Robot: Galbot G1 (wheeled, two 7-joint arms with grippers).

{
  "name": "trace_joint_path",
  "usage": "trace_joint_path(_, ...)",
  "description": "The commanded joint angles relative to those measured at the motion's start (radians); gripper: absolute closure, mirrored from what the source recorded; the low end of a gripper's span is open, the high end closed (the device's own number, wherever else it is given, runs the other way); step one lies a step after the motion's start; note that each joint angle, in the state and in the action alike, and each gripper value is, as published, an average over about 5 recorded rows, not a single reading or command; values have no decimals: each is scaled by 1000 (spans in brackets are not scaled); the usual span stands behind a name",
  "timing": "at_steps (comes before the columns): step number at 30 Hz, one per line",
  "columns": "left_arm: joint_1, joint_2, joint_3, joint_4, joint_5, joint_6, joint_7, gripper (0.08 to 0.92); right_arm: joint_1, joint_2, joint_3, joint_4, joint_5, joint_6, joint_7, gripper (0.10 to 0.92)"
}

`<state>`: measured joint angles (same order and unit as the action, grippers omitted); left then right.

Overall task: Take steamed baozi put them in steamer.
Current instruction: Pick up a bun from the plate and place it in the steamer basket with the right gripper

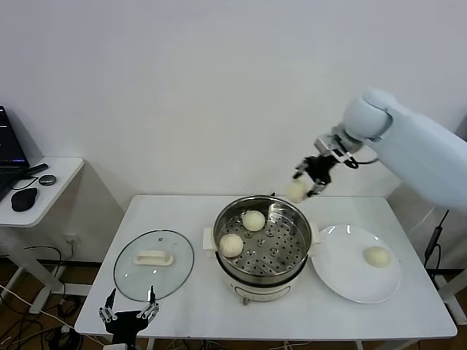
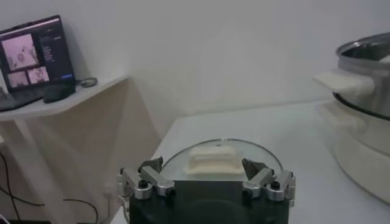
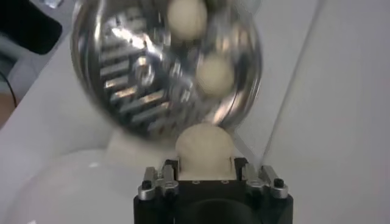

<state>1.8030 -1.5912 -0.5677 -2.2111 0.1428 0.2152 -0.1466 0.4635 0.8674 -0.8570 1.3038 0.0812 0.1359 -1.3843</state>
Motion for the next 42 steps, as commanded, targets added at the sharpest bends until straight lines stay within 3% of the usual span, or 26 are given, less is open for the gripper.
trace_joint_path(1,-1,-6,6,-26,-1,-1,-6,177,145,132,-250,64,71,459,27,490)
trace_joint_path(7,1,-6,4,-29,-2,-1,-9,177,68,116,-321,147,-127,565,64,487)
trace_joint_path(14,-8,-7,4,-20,-5,-1,-10,177,3,142,-302,215,-248,586,110,485)
trace_joint_path(38,-30,-6,5,-2,-19,-1,-6,177,-53,181,-357,240,-247,526,133,481)
trace_joint_path(42,-30,-6,5,0,-20,-1,-6,177,-45,165,-332,240,-226,486,135,417)
